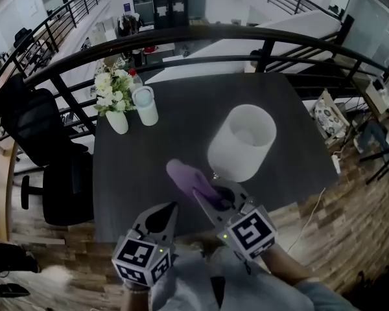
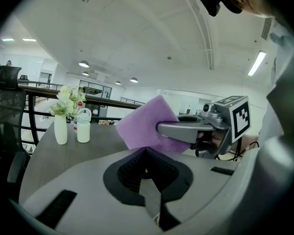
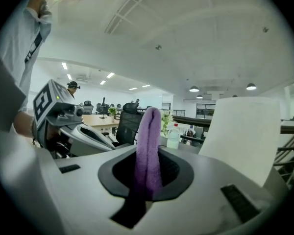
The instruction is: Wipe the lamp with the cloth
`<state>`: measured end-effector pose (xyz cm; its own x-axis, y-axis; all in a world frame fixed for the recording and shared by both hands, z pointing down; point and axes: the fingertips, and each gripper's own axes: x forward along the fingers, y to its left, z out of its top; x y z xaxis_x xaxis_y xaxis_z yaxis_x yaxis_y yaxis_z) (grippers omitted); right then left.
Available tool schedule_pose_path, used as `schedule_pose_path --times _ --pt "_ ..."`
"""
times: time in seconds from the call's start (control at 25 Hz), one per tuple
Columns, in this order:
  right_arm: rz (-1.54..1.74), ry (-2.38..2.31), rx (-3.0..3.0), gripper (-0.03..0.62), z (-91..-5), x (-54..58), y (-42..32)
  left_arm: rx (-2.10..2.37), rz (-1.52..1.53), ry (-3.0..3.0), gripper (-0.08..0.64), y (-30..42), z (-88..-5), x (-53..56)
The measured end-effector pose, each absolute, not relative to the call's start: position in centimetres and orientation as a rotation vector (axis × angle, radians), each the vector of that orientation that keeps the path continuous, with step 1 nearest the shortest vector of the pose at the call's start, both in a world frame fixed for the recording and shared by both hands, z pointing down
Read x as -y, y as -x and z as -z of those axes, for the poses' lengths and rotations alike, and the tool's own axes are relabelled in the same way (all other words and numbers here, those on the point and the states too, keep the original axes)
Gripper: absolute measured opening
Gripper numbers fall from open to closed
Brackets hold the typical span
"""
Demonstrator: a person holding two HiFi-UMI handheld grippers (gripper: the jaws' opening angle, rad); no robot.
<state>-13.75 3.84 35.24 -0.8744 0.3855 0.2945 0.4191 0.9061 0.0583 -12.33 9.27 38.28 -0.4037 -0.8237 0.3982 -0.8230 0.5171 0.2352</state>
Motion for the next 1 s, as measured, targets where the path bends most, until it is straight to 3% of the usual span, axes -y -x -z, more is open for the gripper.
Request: schedule_pose_path --times 0.44,1.0 --pt "0.320 0.393 2.803 0.051 -34.4 0.7 14.0 2.287 -0.002 -1.394 0.002 12.5 -38.3 -7.9" --pt "0.438 0.307 2.919 0.051 -27.2 5.1 14.0 2.248 0.002 -1.441 0.002 12.1 -37.4 -5.0"
